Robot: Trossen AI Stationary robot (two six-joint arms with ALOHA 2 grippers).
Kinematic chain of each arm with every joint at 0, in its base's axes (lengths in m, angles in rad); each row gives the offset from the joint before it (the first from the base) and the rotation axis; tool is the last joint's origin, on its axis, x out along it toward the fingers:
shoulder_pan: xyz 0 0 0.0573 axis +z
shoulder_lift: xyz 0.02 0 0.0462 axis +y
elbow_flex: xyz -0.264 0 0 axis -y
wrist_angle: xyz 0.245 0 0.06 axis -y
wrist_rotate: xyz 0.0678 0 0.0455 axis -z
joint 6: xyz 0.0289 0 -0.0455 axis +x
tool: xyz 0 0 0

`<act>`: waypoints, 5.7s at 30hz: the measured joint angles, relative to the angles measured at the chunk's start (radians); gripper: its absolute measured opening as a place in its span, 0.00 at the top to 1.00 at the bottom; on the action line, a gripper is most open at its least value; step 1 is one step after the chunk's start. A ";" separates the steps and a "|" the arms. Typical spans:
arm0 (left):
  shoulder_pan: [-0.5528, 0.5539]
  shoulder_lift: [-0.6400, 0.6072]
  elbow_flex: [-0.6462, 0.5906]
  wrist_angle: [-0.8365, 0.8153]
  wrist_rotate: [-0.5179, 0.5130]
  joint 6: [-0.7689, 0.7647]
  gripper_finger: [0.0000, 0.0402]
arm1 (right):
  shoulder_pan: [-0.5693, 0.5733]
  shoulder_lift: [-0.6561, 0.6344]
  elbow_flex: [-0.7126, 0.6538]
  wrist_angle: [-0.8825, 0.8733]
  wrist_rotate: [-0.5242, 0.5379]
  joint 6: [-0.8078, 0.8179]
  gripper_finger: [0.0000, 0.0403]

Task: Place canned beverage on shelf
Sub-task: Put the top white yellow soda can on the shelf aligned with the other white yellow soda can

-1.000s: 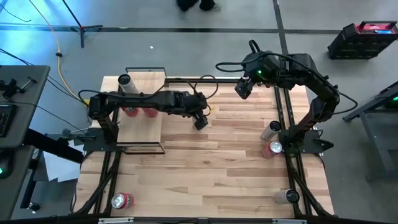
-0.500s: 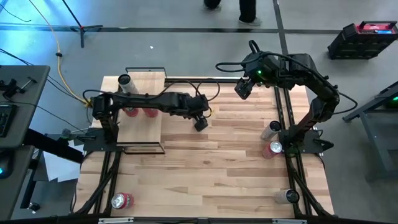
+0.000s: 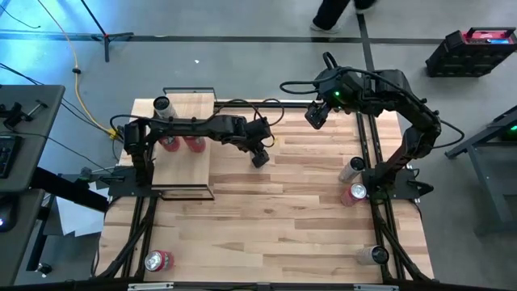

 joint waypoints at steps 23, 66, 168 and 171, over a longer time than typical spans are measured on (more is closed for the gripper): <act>0.000 -0.032 -0.001 -0.037 -0.016 0.008 0.39 | 0.000 0.000 0.000 0.000 0.004 0.002 0.21; 0.287 -0.505 0.112 -0.620 -0.267 -0.449 0.39 | -0.064 0.039 -0.004 0.092 -0.006 -0.183 0.21; 0.410 -0.483 0.129 -0.658 -0.140 -0.393 0.21 | -0.104 0.116 -0.004 0.160 -0.142 -0.181 0.21; 0.410 -0.483 0.165 -0.656 -0.147 -0.385 0.21 | -0.104 0.116 -0.004 0.160 -0.142 -0.180 0.21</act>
